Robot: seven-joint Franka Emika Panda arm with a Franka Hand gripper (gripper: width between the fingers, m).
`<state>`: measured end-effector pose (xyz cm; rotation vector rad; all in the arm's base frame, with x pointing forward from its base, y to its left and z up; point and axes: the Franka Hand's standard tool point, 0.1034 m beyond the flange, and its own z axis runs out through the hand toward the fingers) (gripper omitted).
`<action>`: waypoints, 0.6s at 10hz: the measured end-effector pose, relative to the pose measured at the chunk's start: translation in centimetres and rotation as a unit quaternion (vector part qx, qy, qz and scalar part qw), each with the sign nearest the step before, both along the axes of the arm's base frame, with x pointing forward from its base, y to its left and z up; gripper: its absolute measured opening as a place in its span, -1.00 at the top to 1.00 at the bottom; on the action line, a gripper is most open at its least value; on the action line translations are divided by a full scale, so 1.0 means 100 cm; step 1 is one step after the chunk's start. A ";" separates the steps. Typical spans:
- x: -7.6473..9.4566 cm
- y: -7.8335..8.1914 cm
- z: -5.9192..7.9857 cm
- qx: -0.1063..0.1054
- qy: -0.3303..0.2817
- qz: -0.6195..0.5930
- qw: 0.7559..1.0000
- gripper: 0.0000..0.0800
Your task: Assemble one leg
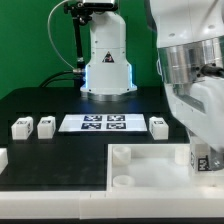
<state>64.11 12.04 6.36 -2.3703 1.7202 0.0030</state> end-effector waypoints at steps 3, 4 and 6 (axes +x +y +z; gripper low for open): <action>0.002 -0.003 0.000 -0.026 -0.038 0.172 0.984 -0.62; 0.002 -0.003 0.000 -0.031 -0.043 0.205 0.977 -0.62; 0.003 -0.003 0.000 -0.075 -0.068 0.390 0.915 -0.62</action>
Offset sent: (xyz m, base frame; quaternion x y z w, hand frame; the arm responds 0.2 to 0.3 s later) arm 0.0000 0.0000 0.0000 0.0000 0.0000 -0.1790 0.9838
